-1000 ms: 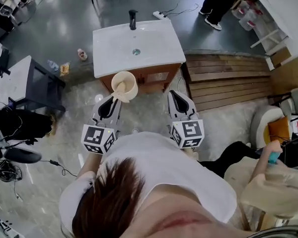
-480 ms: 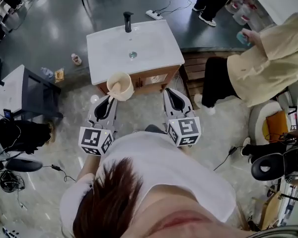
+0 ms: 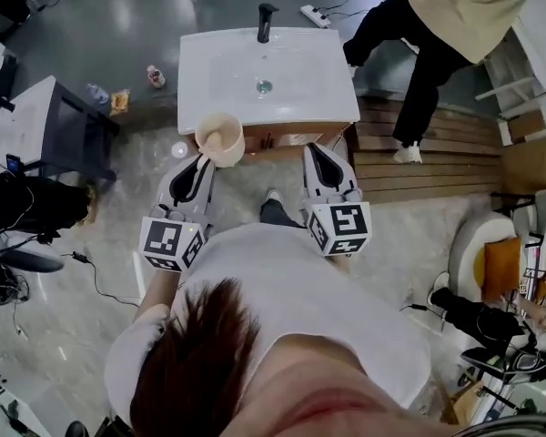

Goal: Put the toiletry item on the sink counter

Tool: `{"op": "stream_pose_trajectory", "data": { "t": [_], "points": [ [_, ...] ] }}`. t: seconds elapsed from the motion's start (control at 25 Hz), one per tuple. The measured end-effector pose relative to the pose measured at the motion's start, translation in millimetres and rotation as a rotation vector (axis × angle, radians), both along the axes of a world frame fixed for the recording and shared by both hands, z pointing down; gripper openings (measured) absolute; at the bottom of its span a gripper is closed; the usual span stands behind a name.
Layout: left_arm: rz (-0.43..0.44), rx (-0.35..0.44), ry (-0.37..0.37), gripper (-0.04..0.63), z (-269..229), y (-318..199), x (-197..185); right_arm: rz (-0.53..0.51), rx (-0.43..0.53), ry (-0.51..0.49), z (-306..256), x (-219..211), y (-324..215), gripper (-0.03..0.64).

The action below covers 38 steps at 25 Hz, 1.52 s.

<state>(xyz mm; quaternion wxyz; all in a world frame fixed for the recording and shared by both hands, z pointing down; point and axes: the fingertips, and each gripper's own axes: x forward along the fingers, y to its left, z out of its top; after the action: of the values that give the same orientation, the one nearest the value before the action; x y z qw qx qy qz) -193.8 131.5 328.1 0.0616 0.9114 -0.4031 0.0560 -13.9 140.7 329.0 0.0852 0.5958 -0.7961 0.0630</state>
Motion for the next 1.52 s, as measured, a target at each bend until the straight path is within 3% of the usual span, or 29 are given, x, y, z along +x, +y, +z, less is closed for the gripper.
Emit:
{"op": "stream_pose_trajectory", "data": {
  "t": [0.44, 1.04, 1.52],
  "points": [
    [-0.114, -0.003, 0.014, 0.054, 1, -51, 35, -0.102, 0.021, 0.019, -9, 40, -71, 0.011],
    [-0.110, 0.001, 0.030, 0.052, 0, -110, 126, -0.095, -0.010, 0.006, 8, 135, -127, 0.011],
    [-0.146, 0.028, 0.028, 0.052, -7, -130, 137, -0.102, -0.048, -0.011, 19, 157, -142, 0.011]
  ]
}}
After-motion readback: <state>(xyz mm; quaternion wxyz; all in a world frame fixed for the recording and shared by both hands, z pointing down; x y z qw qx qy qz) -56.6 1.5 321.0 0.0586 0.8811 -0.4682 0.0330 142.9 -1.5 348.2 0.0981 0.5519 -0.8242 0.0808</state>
